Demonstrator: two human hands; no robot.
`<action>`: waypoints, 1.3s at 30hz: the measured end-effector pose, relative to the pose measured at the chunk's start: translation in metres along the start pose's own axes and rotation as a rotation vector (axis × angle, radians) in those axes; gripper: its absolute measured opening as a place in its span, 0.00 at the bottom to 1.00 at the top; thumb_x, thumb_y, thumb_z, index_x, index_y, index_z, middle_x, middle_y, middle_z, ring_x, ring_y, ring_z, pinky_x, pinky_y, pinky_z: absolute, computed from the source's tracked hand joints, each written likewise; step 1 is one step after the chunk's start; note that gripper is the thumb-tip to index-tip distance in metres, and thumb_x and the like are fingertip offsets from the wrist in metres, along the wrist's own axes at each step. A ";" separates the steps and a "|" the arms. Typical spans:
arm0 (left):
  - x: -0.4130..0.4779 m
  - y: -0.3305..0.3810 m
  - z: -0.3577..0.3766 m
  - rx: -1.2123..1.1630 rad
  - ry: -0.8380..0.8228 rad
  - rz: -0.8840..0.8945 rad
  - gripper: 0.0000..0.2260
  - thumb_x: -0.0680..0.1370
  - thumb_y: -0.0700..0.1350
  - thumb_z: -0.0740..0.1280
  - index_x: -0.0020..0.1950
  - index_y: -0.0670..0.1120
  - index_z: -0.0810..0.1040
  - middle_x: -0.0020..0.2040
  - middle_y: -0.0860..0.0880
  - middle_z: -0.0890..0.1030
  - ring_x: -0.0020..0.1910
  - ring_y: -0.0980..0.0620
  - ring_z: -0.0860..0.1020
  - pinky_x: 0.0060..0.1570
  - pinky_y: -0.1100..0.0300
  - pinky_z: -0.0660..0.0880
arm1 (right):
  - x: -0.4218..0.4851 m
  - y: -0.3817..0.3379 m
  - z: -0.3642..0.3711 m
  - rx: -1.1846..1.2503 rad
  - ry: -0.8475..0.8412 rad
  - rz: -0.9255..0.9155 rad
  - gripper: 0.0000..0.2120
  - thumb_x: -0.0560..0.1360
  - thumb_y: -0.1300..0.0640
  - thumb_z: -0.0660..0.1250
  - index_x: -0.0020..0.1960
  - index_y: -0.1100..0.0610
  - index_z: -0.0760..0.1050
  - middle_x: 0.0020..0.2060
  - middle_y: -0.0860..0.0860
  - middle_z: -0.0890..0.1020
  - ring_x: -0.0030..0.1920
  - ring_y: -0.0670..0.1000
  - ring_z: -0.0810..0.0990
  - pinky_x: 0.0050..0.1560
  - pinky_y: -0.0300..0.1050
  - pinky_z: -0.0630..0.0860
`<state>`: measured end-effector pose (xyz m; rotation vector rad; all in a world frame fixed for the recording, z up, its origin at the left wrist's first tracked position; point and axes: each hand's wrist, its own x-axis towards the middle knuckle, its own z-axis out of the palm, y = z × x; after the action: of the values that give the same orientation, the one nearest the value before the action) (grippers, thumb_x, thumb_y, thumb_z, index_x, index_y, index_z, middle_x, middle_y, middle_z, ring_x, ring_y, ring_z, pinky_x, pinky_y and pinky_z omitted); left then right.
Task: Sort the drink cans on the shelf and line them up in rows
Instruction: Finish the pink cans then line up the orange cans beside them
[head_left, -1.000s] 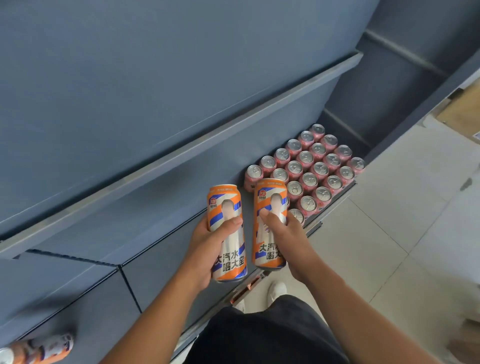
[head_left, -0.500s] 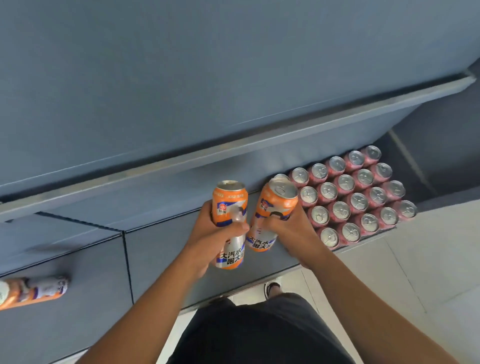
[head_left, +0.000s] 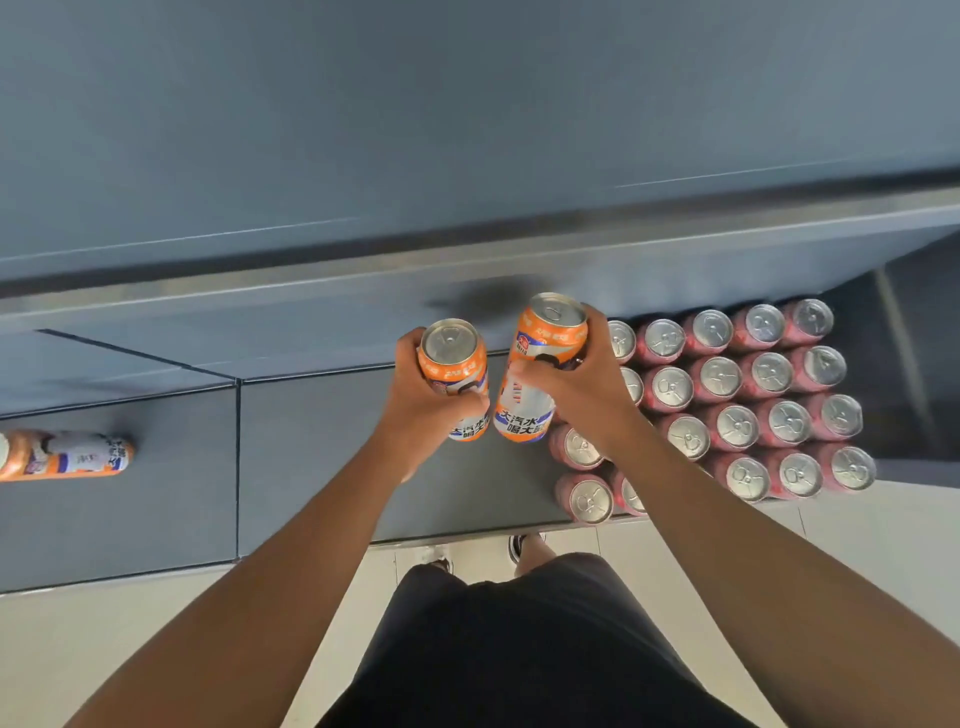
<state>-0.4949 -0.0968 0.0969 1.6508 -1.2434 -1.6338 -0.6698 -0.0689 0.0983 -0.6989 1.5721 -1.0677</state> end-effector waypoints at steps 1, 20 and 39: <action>0.004 -0.002 0.004 0.003 0.002 0.006 0.32 0.67 0.25 0.74 0.62 0.49 0.66 0.46 0.55 0.79 0.41 0.64 0.81 0.41 0.68 0.78 | 0.005 0.003 -0.002 -0.025 -0.020 -0.003 0.30 0.67 0.69 0.76 0.62 0.50 0.68 0.46 0.45 0.82 0.44 0.41 0.83 0.44 0.35 0.78; 0.054 -0.051 0.028 0.237 0.283 0.189 0.25 0.58 0.41 0.80 0.50 0.53 0.77 0.47 0.54 0.81 0.51 0.48 0.79 0.51 0.49 0.78 | 0.054 0.051 -0.009 -0.447 -0.087 -0.276 0.26 0.64 0.61 0.76 0.59 0.51 0.72 0.55 0.49 0.76 0.56 0.49 0.76 0.59 0.47 0.73; 0.079 -0.087 0.041 0.016 0.219 0.133 0.29 0.66 0.26 0.75 0.55 0.48 0.65 0.49 0.56 0.75 0.42 0.70 0.76 0.44 0.66 0.77 | 0.075 0.078 -0.002 -0.743 -0.057 -0.276 0.28 0.65 0.62 0.76 0.62 0.59 0.70 0.56 0.52 0.75 0.52 0.47 0.71 0.48 0.40 0.67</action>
<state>-0.5233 -0.1142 -0.0228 1.6684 -1.2294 -1.3289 -0.6851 -0.0994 -0.0044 -1.4638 1.8603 -0.6168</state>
